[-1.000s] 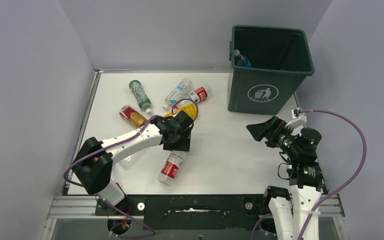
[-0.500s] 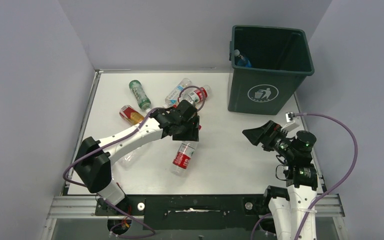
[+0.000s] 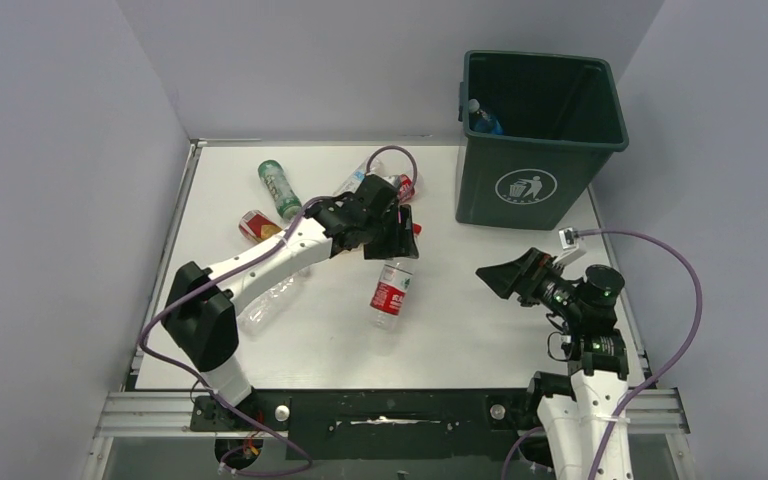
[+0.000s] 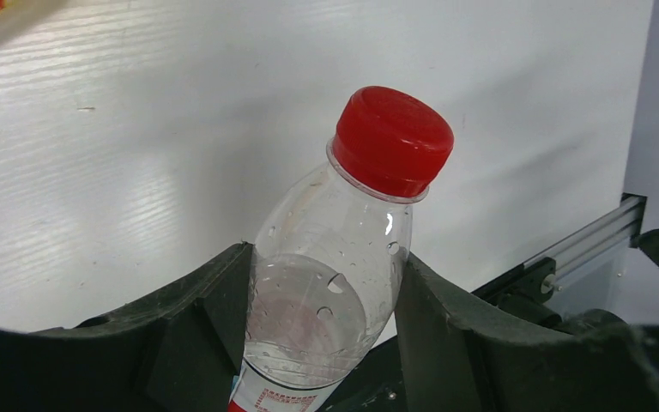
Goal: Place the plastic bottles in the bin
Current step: Pick up the plastic bottle at the center of the board.
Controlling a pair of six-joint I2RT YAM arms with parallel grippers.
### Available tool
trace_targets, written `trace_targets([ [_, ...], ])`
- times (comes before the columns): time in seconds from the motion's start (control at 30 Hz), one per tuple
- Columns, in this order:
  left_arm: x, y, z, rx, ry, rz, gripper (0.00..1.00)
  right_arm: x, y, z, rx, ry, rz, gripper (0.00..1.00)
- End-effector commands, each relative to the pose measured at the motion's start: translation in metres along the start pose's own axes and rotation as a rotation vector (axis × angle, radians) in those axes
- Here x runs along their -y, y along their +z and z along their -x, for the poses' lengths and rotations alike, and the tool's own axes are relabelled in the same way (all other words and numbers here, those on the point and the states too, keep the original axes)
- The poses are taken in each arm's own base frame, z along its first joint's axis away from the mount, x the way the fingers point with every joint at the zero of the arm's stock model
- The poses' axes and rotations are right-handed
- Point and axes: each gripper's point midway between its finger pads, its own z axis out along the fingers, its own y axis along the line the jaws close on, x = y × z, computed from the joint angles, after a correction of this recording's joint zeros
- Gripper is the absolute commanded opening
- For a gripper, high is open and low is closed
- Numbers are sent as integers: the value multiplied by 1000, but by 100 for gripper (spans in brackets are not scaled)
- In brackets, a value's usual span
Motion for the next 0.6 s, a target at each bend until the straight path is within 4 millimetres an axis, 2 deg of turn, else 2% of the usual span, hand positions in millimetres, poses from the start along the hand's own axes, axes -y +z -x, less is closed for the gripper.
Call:
trace_targets([
  [0.0,49,-12,33,66,-18,-178,44,-14,6,5,-2,-57,83,99],
  [0.2,61,-15,45,76,-40,-238,44,-17,30,-5,-56,-76,97,98],
  [0.37,67,-22,54,90,-74,-297,44,-33,57,-28,-116,-111,106,98],
  [0.57,76,-32,59,91,-140,-385,44,-46,77,-42,-136,-114,129,98],
])
